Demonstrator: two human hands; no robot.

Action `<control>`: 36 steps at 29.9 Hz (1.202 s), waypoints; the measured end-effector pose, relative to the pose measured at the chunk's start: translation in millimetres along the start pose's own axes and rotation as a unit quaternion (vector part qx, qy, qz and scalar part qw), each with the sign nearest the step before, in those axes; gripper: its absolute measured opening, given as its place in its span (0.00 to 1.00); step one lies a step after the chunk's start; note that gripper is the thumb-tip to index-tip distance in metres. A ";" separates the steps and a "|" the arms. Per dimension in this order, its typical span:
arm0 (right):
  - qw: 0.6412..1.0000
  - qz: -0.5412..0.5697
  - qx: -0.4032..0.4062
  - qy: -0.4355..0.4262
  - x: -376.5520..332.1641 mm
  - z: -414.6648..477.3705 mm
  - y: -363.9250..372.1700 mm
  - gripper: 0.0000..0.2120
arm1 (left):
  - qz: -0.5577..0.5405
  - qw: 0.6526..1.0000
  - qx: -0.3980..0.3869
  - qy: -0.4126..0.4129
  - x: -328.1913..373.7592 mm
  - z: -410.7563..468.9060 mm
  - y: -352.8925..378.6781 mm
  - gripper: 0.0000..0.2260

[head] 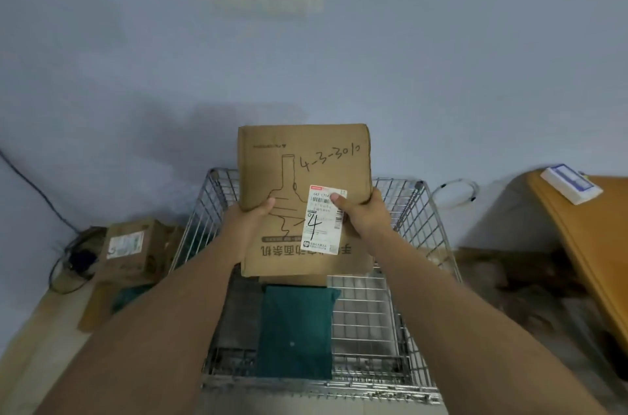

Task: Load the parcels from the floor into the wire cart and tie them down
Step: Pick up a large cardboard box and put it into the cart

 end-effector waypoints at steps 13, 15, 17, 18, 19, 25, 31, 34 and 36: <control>0.979 0.015 -0.039 0.198 267.3 121.7 129.1 0.36 | 0.043 0.982 0.010 -0.186 -241.8 147.7 -28.9 0.25; 0.975 0.000 -0.059 0.214 295.4 134.1 138.2 0.39 | 0.047 0.976 0.006 -0.214 -273.6 158.4 -30.7 0.23; 0.968 -0.015 -0.072 0.240 318.1 142.1 145.4 0.42 | 0.050 0.973 0.006 -0.227 -301.0 166.3 -34.2 0.24; 0.965 -0.018 -0.077 0.248 327.4 144.3 148.4 0.40 | 0.056 0.971 0.005 -0.232 -312.4 168.7 -35.8 0.25; 0.964 -0.018 -0.083 0.252 335.8 147.2 151.4 0.38 | 0.058 0.969 0.005 -0.241 -321.7 170.3 -37.1 0.25; 0.963 -0.067 -0.087 0.248 352.4 161.1 160.9 0.38 | 0.089 0.967 0.038 -0.236 -343.1 184.5 -41.2 0.23; 0.962 -0.062 -0.084 0.254 357.7 156.2 143.7 0.36 | 0.105 0.958 0.006 -0.265 -343.6 187.4 -36.6 0.40; 0.964 -0.096 -0.099 0.229 355.3 156.3 145.1 0.34 | 0.123 0.962 -0.006 -0.245 -342.0 185.8 -39.9 0.36; 0.961 -0.117 -0.116 0.221 353.8 157.9 151.6 0.36 | 0.126 0.961 -0.008 -0.244 -343.9 184.4 -44.8 0.33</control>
Point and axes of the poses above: each hand's wrist, its own z-axis towards the middle knuckle, its own y-axis out of the palm, x = y × z, the point moved 4 cm from there along z, towards the middle knuckle, and after that the axes turned 2 degrees about -z, right-handed, at the moved point
